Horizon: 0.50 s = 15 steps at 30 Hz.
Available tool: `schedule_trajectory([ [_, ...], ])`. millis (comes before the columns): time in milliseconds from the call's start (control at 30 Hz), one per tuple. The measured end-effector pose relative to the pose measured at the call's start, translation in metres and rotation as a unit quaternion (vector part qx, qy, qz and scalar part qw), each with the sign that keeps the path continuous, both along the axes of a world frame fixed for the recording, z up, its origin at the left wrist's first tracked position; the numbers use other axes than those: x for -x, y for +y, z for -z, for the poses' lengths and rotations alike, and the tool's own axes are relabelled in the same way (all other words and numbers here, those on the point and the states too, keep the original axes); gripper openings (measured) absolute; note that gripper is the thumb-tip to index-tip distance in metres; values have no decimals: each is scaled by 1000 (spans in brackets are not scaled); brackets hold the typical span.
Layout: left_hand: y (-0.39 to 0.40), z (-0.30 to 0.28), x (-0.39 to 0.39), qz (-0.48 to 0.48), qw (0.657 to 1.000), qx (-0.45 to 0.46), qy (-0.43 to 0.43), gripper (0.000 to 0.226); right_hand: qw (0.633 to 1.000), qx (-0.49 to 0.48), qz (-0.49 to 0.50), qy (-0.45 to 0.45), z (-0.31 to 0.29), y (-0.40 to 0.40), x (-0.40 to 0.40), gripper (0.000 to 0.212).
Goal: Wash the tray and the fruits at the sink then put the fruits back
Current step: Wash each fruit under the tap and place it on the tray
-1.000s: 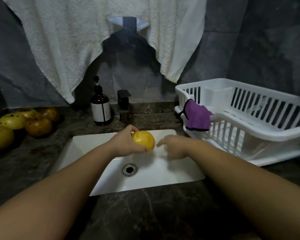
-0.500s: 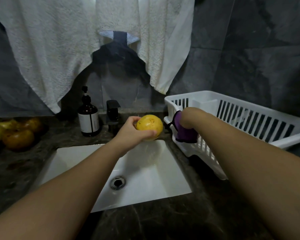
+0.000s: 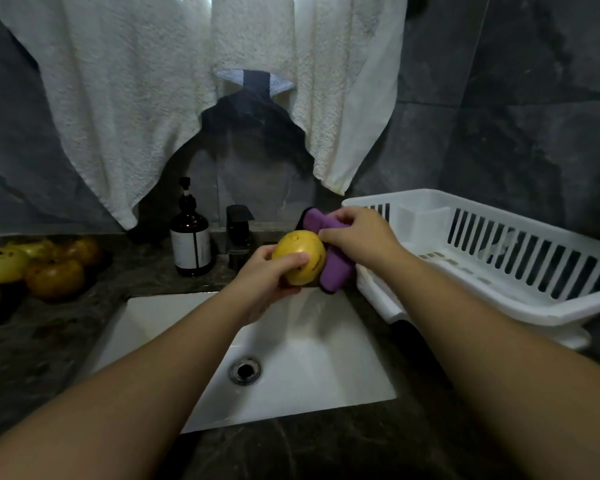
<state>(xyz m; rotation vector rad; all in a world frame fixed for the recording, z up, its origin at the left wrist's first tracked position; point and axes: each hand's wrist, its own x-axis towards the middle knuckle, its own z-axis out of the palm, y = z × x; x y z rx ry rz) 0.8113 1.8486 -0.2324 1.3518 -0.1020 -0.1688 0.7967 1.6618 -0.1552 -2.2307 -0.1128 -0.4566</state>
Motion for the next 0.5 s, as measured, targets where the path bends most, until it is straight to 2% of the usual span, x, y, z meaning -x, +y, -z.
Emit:
schedule_trajectory([
  [67, 12, 5, 6, 18, 999, 11, 27, 75, 983, -177, -39, 32, 22, 19, 7, 11],
  [167, 34, 18, 14, 24, 996, 23, 79, 58, 948, -302, -65, 73, 52, 45, 10, 23],
  [233, 51, 23, 17, 24, 992, 41, 118, 50, 941, -311, -87, 101, 66, 57, 9, 30],
  [300, 65, 27, 21, 34, 984, 68, 163, 59, 946, -274, -119, 126, 79, 68, 5, 28],
  [367, 70, 32, 28, 53, 973, 103, 200, 68, 954, -238, -135, 121, 90, 77, 0, 17],
  [433, 70, 39, 32, 59, 963, 143, 220, 69, 965, -213, -115, 103, 96, 87, -10, 11],
  [500, 68, 41, 33, 52, 957, 165, 232, 67, 969, -219, -67, 94, 97, 98, -16, 19],
])
